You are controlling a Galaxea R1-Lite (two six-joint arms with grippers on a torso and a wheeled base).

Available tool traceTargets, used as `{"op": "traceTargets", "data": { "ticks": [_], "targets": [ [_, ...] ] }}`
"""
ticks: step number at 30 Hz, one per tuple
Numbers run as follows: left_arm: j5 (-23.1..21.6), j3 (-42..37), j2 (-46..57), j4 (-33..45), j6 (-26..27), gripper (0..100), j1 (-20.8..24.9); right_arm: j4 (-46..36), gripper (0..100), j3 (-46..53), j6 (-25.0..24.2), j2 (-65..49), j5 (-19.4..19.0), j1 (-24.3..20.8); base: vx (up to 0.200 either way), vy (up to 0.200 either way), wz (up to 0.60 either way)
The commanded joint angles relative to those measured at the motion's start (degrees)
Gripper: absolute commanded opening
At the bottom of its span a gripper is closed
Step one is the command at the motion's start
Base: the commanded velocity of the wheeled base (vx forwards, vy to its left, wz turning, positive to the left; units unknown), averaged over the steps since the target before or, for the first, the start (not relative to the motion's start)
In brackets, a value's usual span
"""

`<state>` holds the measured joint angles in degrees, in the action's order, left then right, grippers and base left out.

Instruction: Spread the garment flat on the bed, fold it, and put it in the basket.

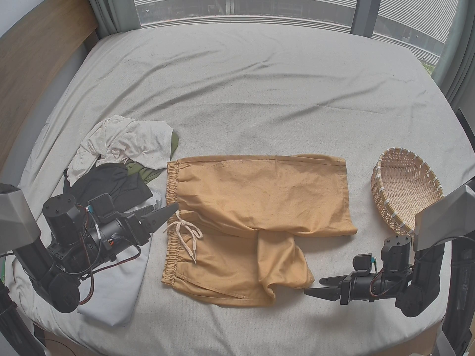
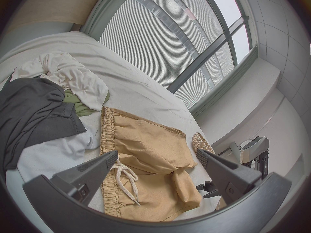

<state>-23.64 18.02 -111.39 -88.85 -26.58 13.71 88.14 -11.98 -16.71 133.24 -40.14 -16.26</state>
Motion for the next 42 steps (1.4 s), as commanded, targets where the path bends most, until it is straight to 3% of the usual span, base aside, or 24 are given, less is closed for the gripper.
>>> {"op": "traceTargets", "data": {
  "ticks": [1,6,7,17,27,42],
  "targets": [
    [-0.01,0.09,-0.15,-0.01,0.21,100,0.0,0.02,100,-1.11,-0.16,0.79,-0.02,-0.7,0.0,0.0,0.0],
    [-0.01,0.18,-0.06,-0.01,0.21,100,0.0,0.1,100,-2.52,-0.25,2.2,-0.02,-1.14,0.0,0.0,0.0],
    [0.08,0.18,-0.06,-0.1,0.21,100,0.0,0.1,0,-2.61,-0.25,2.37,-0.02,-1.14,0.0,0.0,0.0],
    [-0.01,0.18,-0.15,-0.1,0.03,100,-0.09,0.1,0,-3.13,-0.25,1.84,-0.02,-1.05,0.0,0.0,0.0],
    [-0.01,0.26,0.03,-0.1,0.03,100,-0.18,0.02,0,3.55,-0.07,-10.72,-0.2,0.97,0.0,0.0,0.0],
    [-0.01,0.35,-0.15,-0.1,0.03,100,-0.18,-0.07,0,5.57,0.19,-19.78,-5.3,7.56,0.0,0.0,0.0]
  ]
}}
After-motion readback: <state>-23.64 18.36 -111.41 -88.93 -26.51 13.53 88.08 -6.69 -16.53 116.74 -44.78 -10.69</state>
